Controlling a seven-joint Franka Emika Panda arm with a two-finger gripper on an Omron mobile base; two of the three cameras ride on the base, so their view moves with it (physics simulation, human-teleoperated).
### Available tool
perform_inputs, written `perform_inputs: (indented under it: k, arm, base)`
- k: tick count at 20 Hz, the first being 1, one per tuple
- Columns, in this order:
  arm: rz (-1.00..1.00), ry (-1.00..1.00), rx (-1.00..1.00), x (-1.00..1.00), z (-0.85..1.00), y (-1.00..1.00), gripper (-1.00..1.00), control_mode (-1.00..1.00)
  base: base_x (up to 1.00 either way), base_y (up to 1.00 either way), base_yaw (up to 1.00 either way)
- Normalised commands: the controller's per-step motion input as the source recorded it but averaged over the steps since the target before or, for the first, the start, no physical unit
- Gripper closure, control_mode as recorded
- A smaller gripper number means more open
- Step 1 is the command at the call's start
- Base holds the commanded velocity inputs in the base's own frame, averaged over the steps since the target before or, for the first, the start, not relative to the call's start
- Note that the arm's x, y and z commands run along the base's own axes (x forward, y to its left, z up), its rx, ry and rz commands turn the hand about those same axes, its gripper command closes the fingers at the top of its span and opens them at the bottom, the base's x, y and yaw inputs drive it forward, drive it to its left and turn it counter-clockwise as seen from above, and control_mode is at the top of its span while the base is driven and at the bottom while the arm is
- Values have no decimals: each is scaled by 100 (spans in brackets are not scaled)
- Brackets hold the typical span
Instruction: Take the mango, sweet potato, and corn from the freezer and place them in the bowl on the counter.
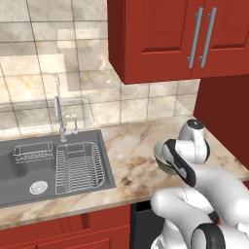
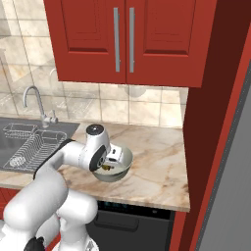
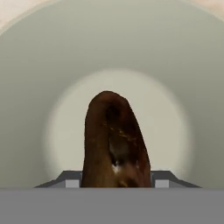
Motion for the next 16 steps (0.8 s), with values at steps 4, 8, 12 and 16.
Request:
perform_inputs:
  k: [4,8,12,16]
  arm:
    - [0,0,0,13,-23,-5,100,-100]
    - [0,0,0,9,-24,-4,100,-100]
    - [0,0,0,1,-12,0,-100,-100]
    - [0,0,0,0,0,0,-100,-100]
  base:
    - [0,0,0]
    - [0,0,0]
    - [0,0,0]
    - [0,0,0]
